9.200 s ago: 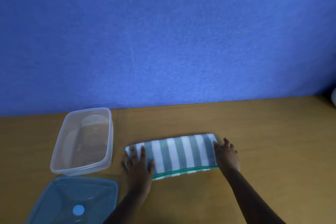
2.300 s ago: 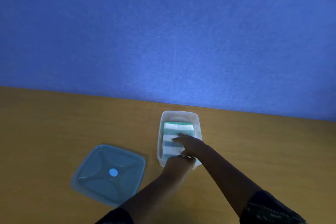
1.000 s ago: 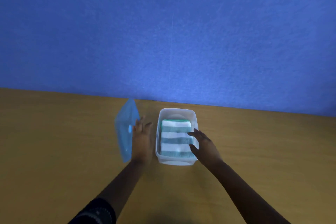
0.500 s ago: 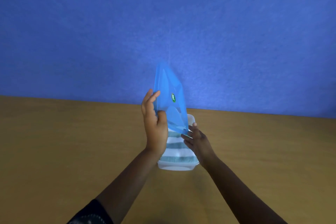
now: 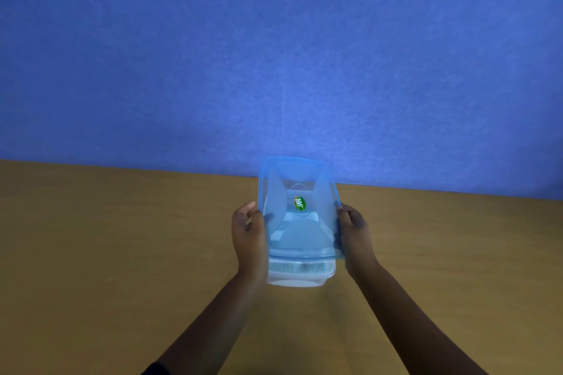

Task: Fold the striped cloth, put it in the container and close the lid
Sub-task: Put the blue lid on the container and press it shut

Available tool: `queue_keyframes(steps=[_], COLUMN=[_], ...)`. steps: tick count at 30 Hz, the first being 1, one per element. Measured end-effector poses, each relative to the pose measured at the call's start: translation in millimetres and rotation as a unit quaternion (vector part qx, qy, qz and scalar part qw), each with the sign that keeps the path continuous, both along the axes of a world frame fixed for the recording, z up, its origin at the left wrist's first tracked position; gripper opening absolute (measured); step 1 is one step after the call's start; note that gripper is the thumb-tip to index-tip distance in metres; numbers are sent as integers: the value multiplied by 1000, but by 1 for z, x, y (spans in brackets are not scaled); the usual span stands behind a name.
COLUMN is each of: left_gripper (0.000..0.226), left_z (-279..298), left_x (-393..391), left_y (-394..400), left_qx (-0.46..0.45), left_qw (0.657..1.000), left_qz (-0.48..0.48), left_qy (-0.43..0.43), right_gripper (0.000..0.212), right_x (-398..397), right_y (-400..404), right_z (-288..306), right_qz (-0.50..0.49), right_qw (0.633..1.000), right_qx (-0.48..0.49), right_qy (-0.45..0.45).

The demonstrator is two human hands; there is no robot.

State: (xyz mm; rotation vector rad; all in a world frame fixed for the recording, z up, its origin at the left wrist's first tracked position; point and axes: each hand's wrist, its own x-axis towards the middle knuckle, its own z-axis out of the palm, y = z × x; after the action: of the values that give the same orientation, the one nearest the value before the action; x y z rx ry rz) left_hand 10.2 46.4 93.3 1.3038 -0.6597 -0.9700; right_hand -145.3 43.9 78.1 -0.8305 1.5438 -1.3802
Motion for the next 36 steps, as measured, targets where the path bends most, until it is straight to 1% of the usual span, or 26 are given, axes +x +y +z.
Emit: queue_keyframes(steps=[4, 7, 10, 12, 15, 17, 20, 23, 25, 27, 30, 32, 34, 36], left_gripper=[8, 14, 7, 6, 8, 8, 9, 19, 29, 32, 28, 23, 21, 19], left_z=[-10, -17, -18, -16, -15, -14, -11, -9, -7, -4, -1, 0, 1, 1], left_x=[2, 1, 0, 1, 3, 4, 5, 7, 7, 8, 10, 10, 10, 11], left_y=[0, 3, 5, 5, 2, 1, -2, -4, -3, -2, -3, -2, -2, -3], left_qx=[16, 24, 5, -13, -28, -39, -62, -77, -93, -112, -137, -148, -154, -153], left_qw=[998, 995, 993, 990, 985, 982, 977, 975, 975, 976, 975, 973, 971, 968], left_qz=[-21, -34, -41, -50, -69, -75, -76, -84, -87, -86, -100, -110, -109, -97], left_qy=[-62, -91, -114, -132, -155, -170, -189, -192, -181, -164, -144, -142, -149, -173], right_gripper=[10, 7, 20, 27, 30, 22, 5, 13, 19, 24, 24, 25, 27, 27], right_x=[0, 1, 0, -2, -4, -4, -2, -3, -6, -9, -13, -15, -16, -16], right_y=[6, 11, 13, 14, 14, 15, 15, 16, 18, 18, 16, 15, 15, 14], right_z=[-7, -11, -10, -10, -8, -4, 3, 7, 7, 7, 5, 4, 4, 7], right_qz=[-27, -31, -28, -16, 9, 16, 19, 30, 44, 55, 50, 54, 56, 46], right_qw=[998, 996, 993, 991, 991, 988, 984, 976, 968, 960, 956, 957, 959, 960], right_qx=[-4, -36, -60, -67, -72, -84, -118, -155, -179, -200, -211, -218, -220, -220], right_qy=[53, 81, 99, 111, 115, 125, 135, 150, 170, 190, 195, 183, 169, 170])
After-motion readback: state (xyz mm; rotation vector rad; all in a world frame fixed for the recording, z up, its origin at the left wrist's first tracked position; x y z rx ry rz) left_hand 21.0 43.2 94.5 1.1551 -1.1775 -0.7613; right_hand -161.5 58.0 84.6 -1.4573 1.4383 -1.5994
